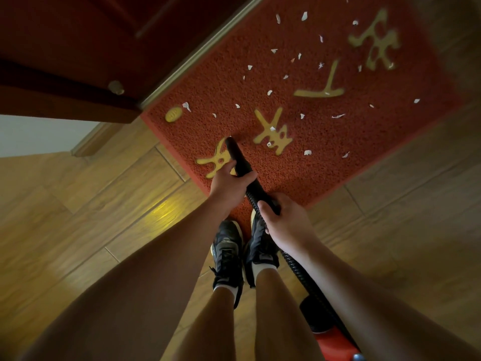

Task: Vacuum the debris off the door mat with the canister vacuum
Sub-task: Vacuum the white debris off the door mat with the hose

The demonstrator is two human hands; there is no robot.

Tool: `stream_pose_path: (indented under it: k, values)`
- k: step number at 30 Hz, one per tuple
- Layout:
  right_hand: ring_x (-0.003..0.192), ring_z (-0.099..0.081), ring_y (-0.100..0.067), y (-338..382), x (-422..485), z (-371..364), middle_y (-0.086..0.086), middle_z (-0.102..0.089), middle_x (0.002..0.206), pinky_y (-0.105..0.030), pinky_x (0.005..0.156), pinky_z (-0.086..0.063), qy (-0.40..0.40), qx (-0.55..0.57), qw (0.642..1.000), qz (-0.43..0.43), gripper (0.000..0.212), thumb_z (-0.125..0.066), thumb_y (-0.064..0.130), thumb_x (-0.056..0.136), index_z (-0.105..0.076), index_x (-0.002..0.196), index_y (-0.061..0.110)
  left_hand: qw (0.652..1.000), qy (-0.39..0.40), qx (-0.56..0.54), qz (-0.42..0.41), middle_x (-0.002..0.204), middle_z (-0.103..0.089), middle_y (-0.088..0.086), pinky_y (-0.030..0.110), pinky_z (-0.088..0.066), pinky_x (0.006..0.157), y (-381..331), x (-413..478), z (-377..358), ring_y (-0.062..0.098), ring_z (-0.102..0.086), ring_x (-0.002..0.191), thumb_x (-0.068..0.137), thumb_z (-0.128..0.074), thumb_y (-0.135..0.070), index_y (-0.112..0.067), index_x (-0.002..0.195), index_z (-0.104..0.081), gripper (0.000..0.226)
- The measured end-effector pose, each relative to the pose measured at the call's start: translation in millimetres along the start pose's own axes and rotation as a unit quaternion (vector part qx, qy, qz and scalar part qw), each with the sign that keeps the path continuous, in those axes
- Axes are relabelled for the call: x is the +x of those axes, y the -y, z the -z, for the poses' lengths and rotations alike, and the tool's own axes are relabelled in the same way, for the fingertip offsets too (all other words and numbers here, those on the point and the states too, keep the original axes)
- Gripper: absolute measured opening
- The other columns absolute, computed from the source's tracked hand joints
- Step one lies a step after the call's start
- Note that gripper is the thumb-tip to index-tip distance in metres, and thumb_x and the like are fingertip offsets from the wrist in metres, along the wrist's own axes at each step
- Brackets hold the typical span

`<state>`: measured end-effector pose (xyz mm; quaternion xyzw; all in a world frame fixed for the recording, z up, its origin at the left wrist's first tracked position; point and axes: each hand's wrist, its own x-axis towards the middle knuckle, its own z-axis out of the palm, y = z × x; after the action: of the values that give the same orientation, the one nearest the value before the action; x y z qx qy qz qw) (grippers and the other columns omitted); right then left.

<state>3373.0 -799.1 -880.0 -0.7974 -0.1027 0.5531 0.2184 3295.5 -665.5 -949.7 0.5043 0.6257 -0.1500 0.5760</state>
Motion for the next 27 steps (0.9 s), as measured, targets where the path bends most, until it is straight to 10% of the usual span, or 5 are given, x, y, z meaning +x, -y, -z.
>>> stream_pose_path:
  k: [18,27]
  values:
    - [0.062,-0.069,-0.024,32,23,4,-0.004,-0.068,0.073,-0.047,0.061,-0.059,0.02,-0.011,1.0,0.013,0.026,-0.054,0.044,0.1,-0.06,0.102,0.019,1.0,-0.022,0.015,-0.009,0.122,-0.064,0.001,0.046,-0.059,0.09,-28,15,24,0.02,-0.067,0.097,0.088,-0.078,-0.04,-0.021,0.15,-0.047,0.072]
    - [0.061,-0.068,-0.022,47,34,-7,-0.001,-0.069,0.071,-0.046,0.064,-0.059,-0.005,-0.016,1.0,0.008,0.031,-0.052,0.053,0.094,-0.062,0.101,0.025,0.998,-0.02,0.053,-0.038,0.127,-0.066,0.002,0.027,-0.05,0.068,-37,31,39,0.02,-0.067,0.1,0.086,-0.078,-0.045,-0.021,0.149,-0.049,0.073]
